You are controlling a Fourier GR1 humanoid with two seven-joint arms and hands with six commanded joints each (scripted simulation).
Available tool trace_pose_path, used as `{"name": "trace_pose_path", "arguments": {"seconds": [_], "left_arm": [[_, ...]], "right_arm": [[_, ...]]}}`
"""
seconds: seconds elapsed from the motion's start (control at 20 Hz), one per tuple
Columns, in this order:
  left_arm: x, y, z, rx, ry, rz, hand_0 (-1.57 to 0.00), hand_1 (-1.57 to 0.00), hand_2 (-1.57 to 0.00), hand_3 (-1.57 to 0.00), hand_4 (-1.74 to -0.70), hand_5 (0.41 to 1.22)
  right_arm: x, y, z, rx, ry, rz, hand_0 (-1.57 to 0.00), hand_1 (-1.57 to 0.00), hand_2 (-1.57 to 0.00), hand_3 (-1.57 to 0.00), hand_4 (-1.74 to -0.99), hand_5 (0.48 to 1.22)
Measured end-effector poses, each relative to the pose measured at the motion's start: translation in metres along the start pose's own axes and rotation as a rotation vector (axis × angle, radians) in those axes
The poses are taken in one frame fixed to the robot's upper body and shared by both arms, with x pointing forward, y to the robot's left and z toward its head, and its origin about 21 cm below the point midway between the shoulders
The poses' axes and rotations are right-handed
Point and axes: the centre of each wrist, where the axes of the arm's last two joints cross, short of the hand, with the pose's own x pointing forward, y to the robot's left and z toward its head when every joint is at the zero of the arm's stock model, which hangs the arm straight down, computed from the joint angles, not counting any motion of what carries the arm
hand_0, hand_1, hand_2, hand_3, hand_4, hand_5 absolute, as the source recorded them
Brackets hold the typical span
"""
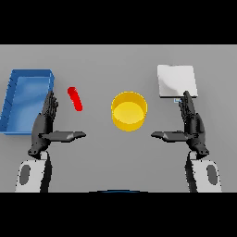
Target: Pick up the red beaker and tilt it to pour out 1 green nut into yellow bowl. Pick up the yellow bowl and place it on the metallic measuring scale.
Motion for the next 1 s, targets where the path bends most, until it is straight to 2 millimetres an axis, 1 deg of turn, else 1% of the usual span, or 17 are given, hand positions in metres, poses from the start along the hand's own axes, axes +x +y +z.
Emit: {"name": "trace_pose_path", "arguments": {"seconds": [0.25,0.3,0.35,0.4,0.45,0.5,0.55,0.6,0.65,0.7,0.75,0.8,0.85,0.9,0.95,1.0], "left_arm": [[0.000,0.004,0.001,0.002,-0.001,-0.001,0.00,0.00,0.00,0.00,-1.20,0.652],[-0.001,0.006,0.003,-0.002,-0.003,0.001,0.00,0.00,0.00,0.00,-1.20,0.652],[0.001,0.005,0.011,-0.029,-0.028,-0.077,0.00,0.00,0.00,0.00,-1.21,0.649],[0.007,0.008,0.018,-0.042,-0.045,-0.125,0.00,0.00,0.00,0.00,-1.21,0.650],[0.011,0.006,0.021,-0.059,-0.040,-0.147,0.00,0.00,0.00,0.00,-1.22,0.654],[0.015,0.003,0.023,-0.072,-0.036,-0.158,0.00,0.00,0.00,0.00,-1.22,0.658],[0.018,0.002,0.024,-0.071,-0.017,-0.170,0.00,0.00,0.00,0.00,-1.22,0.660],[0.020,0.003,0.027,-0.077,-0.026,-0.180,0.00,0.00,0.00,0.00,-1.23,0.661],[0.021,0.003,0.025,-0.080,-0.015,-0.187,0.00,0.00,0.00,0.00,-1.23,0.662],[0.020,0.001,0.022,-0.091,0.001,-0.190,0.00,0.00,0.00,0.00,-1.24,0.668],[0.017,0.001,0.023,-0.099,0.000,-0.197,0.00,0.00,0.00,0.00,-1.25,0.679],[0.018,-0.002,0.019,-0.104,0.009,-0.205,0.00,0.00,0.00,0.00,-1.28,0.691],[0.017,-0.004,0.014,-0.107,0.010,-0.202,0.00,0.00,0.00,0.00,-1.30,0.702],[0.013,-0.004,0.007,-0.116,0.034,-0.191,0.00,0.00,0.00,0.00,-1.33,0.713],[0.014,-0.006,-0.002,-0.121,0.034,-0.186,0.00,0.00,0.00,0.00,-1.36,0.724],[0.011,-0.006,-0.007,-0.127,0.041,-0.184,0.00,0.00,0.00,0.00,-1.37,0.732]], "right_arm": [[0.000,-0.004,0.002,-0.002,-0.002,0.001,0.00,0.00,0.00,0.00,-1.245,0.681],[-0.001,-0.002,0.003,0.001,-0.004,0.000,0.00,0.00,0.00,0.00,-1.245,0.681],[0.002,-0.010,0.015,0.014,-0.096,0.142,0.00,0.00,0.00,0.00,-1.242,0.678],[0.004,-0.011,0.023,0.034,-0.137,0.225,0.00,0.00,0.00,0.00,-1.239,0.679],[0.005,-0.005,0.027,0.048,-0.147,0.274,0.00,0.00,0.00,0.00,-1.235,0.679],[0.007,-0.006,0.028,0.043,-0.140,0.307,0.00,0.00,0.00,0.00,-1.235,0.678],[0.010,-0.006,0.028,0.041,-0.140,0.324,0.00,0.00,0.00,0.00,-1.235,0.678],[0.009,-0.005,0.031,0.045,-0.141,0.323,0.00,0.00,0.00,0.00,-1.241,0.680],[0.011,-0.001,0.029,0.056,-0.149,0.317,0.00,0.00,0.00,0.00,-1.245,0.681],[0.013,-0.001,0.030,0.059,-0.151,0.310,0.00,0.00,0.00,0.00,-1.250,0.681],[0.012,-0.002,0.033,0.061,-0.146,0.308,0.00,0.00,0.00,0.00,-1.254,0.682],[0.011,-0.002,0.035,0.072,-0.152,0.302,0.00,0.00,0.00,0.00,-1.265,0.680],[0.013,-0.004,0.033,0.072,-0.152,0.280,0.00,0.00,0.00,0.00,-1.275,0.680],[0.014,-0.004,0.034,0.080,-0.156,0.260,0.00,0.00,0.00,0.00,-1.280,0.679],[0.016,-0.005,0.031,0.076,-0.146,0.260,0.00,0.00,0.00,0.00,-1.286,0.676],[0.012,-0.006,0.033,0.074,-0.142,0.253,0.00,0.00,0.00,0.00,-1.296,0.677]]}}
